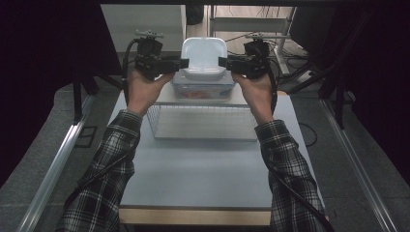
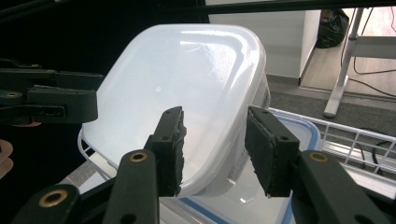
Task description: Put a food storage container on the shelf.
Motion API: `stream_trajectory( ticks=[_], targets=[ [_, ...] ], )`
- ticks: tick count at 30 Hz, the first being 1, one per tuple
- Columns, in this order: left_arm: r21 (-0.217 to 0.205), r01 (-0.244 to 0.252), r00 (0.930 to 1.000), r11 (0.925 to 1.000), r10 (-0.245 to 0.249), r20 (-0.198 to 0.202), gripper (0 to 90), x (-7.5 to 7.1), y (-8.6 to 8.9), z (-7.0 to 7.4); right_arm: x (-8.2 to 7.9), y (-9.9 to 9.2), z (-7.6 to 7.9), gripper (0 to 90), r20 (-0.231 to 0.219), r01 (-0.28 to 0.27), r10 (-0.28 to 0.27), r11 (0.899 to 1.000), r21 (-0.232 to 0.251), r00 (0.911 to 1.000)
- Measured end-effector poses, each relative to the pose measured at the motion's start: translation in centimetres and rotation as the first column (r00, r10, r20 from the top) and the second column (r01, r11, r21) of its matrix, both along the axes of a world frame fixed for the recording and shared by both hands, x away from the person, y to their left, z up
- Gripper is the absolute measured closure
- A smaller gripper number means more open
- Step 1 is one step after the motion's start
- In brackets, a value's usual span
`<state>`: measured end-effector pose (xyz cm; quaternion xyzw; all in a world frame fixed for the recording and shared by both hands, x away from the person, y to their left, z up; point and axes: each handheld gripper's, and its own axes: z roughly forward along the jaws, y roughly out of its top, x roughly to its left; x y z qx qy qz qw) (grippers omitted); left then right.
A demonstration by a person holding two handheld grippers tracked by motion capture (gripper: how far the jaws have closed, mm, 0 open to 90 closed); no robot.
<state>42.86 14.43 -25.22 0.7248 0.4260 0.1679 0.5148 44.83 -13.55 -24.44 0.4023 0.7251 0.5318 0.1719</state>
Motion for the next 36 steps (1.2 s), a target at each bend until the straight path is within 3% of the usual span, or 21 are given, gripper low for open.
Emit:
stream_trajectory(
  ticks=[4,11,17,21,25,29,32,36],
  targets=[
    [-0.003,-0.014,0.9999,0.9999,0.014,-0.001,47.6,0.6,0.1,0.1,0.5,-0.1,-0.1,55.1,-0.006,0.005,-0.005,1.0,0.021,1.0],
    [0.014,-0.029,0.9996,0.9995,0.029,-0.004,44.6,1.5,0.0,0.5,1.2,0.1,-0.1,53.7,0.004,0.04,-0.04,0.999,0.013,0.9992],
    [0.01,-0.026,0.9997,0.9996,0.026,0.005,41.0,1.4,0.2,0.7,1.5,-0.1,-0.1,51.8,-0.001,0.038,-0.038,0.999,0.018,0.9993],
    [0.008,0.004,0.9997,1.0,-0.004,0.022,32.7,0.7,0.3,1.1,0.9,-0.7,0.2,46.6,0.008,0.017,-0.017,1.0,0.025,0.9998],
    [0.03,0.045,0.9981,0.9985,-0.046,0.042,23.7,-0.2,0.5,0.9,0.0,-1.3,0.0,37.9,-0.004,-0.039,0.039,0.999,0.033,0.9992],
    [0.029,0.069,0.9968,0.9972,-0.07,0.038,13.6,-1.2,0.9,0.0,-0.8,-1.8,-0.5,32.3,-0.004,-0.072,0.072,0.997,0.03,0.9974],
    [0.068,0.089,0.9949,0.9937,-0.092,0.042,8.5,-2.2,0.9,-1.2,-1.6,-2.4,-1.5,26.4,-0.011,-0.108,0.108,0.994,0.024,0.9941],
    [0.059,0.111,0.9927,0.9921,-0.113,0.042,7.6,-2.9,1.0,-2.3,-2.1,-2.8,-2.4,23.0,-0.015,-0.128,0.129,0.992,0.018,0.9916]
  ],
)
